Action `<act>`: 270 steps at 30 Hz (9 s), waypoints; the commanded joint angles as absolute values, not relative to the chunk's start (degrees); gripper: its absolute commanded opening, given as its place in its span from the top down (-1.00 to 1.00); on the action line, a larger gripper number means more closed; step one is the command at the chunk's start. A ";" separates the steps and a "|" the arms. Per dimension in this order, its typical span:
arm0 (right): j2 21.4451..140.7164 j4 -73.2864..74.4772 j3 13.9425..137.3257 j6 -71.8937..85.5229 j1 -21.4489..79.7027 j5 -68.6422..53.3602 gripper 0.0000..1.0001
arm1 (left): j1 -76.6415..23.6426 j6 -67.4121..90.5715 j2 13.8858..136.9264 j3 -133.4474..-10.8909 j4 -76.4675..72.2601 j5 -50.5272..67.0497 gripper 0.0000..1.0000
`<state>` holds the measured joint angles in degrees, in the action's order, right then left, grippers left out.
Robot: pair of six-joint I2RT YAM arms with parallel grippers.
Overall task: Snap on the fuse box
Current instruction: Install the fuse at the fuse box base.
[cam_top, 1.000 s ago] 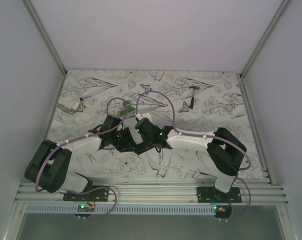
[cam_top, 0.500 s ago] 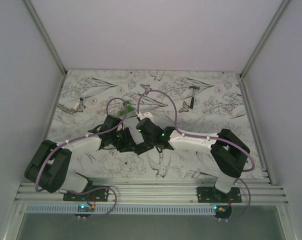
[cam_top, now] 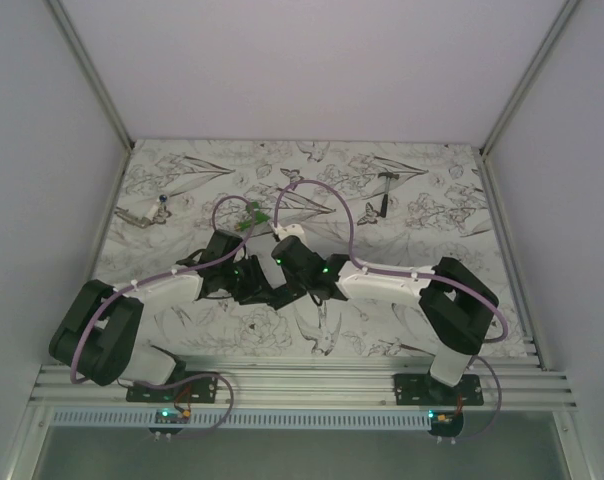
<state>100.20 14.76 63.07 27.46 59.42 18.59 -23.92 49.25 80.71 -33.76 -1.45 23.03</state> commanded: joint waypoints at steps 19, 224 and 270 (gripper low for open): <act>97.34 6.71 56.23 24.38 60.47 18.68 1.00 | -23.55 52.42 80.96 -33.01 -0.35 21.91 0.41; 106.80 31.75 74.64 25.35 54.60 9.19 1.00 | -23.56 51.59 79.56 -32.65 2.54 20.77 0.43; 115.72 37.84 68.43 24.44 54.67 11.43 1.00 | -23.57 49.58 81.92 -33.05 3.21 20.31 0.46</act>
<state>108.55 26.94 74.76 25.91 54.85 7.88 -23.59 51.81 80.64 -33.80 -1.41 21.50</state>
